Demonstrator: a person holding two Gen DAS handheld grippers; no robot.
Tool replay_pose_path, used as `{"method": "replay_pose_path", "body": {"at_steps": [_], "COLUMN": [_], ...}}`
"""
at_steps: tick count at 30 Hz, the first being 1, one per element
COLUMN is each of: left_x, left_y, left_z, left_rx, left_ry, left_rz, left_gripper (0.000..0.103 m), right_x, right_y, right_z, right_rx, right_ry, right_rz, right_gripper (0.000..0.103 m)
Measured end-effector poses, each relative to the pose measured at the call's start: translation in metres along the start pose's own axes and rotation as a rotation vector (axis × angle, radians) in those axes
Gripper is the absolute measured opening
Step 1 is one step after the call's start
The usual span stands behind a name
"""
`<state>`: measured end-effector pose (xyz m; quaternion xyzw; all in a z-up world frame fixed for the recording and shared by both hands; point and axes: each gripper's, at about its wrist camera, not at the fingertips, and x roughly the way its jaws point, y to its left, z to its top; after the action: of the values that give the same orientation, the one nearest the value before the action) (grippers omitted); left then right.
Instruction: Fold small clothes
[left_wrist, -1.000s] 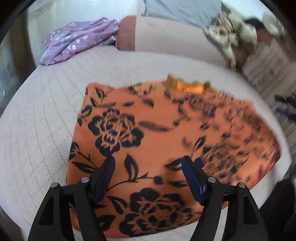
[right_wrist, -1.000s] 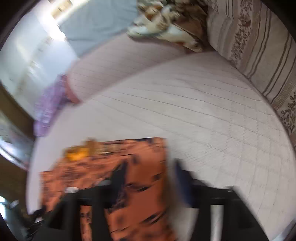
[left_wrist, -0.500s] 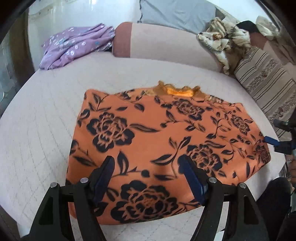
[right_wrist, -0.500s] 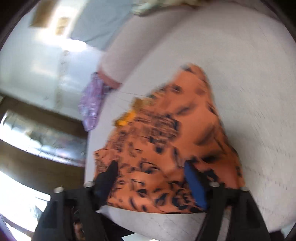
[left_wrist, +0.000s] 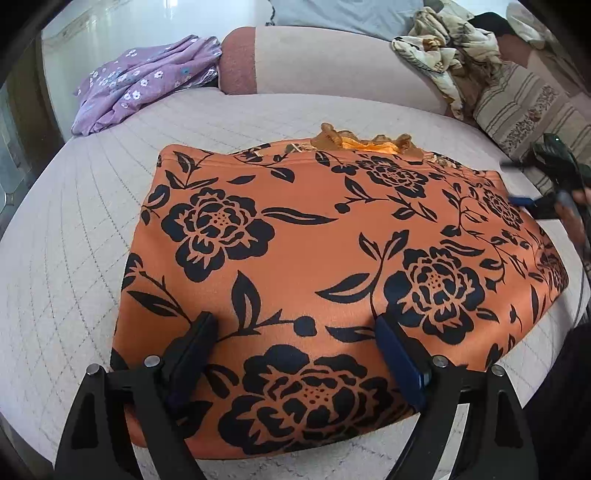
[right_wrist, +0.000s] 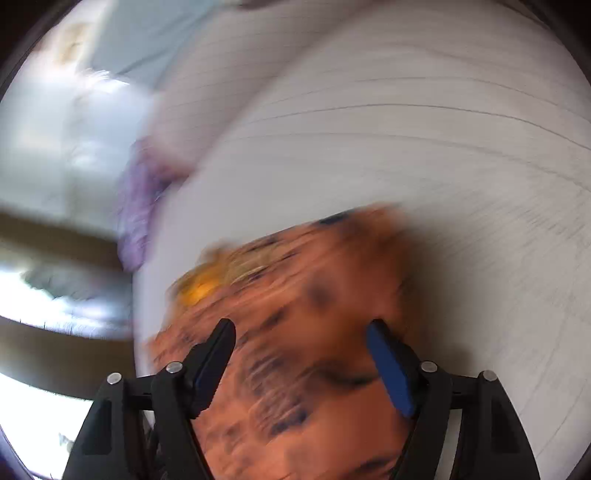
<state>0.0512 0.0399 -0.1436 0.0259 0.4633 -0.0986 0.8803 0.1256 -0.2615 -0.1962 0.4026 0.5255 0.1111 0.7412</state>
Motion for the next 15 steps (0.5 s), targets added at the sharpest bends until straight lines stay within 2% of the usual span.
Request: {"method": "replay_pose_path", "body": {"at_steps": [2,3,4,7,9,10,11,12,13,14,15], "left_x": [-0.008,-0.013,-0.019,-0.029,-0.025,-0.020,-0.012,-0.002,0.001,-0.001,-0.003], "left_y": [0.001,0.002,0.003,0.010,0.021,0.028,0.033,0.039,0.040,0.037,0.033], "left_z": [-0.003,-0.002,-0.003,0.005,0.012,0.013,0.014,0.012,0.010,0.010,0.010], "left_rx": [-0.006,-0.018,-0.026,-0.068,-0.128,-0.157,-0.180,-0.203,-0.190,-0.165,-0.143], "left_ry": [-0.012,-0.025,-0.037,-0.100,-0.101,-0.081,-0.053,-0.006,-0.010,-0.019,-0.013], "left_rz": [-0.003,-0.016,-0.025,-0.050,-0.059,-0.068,-0.069,-0.071,-0.077,-0.064,-0.050], "left_gripper": [0.087,0.087,0.087,0.087,0.087,0.087,0.087,0.087,0.087,0.087,0.087], "right_x": [-0.013,-0.020,-0.025,-0.030,-0.027,-0.022,-0.017,-0.007,0.005,0.007,0.007], "right_y": [-0.001,0.009,0.018,0.023,0.016,0.011,0.004,0.004,0.011,0.018,0.024], "right_z": [0.008,0.007,0.005,-0.003,-0.002,-0.001,0.005,0.005,0.004,0.002,0.003], "right_rx": [0.061,0.006,-0.045,-0.121,-0.142,-0.133,-0.131,-0.149,-0.192,-0.228,-0.229], "right_ry": [-0.074,-0.097,-0.113,-0.142,-0.128,-0.101,-0.056,-0.014,0.005,0.000,-0.009], "right_rz": [0.089,0.111,0.096,-0.045,-0.143,-0.155,-0.145,-0.148,-0.183,-0.220,-0.212], "right_gripper": [0.073,0.073,0.073,0.073,0.073,0.072,0.065,0.045,0.039,0.020,0.015]}}
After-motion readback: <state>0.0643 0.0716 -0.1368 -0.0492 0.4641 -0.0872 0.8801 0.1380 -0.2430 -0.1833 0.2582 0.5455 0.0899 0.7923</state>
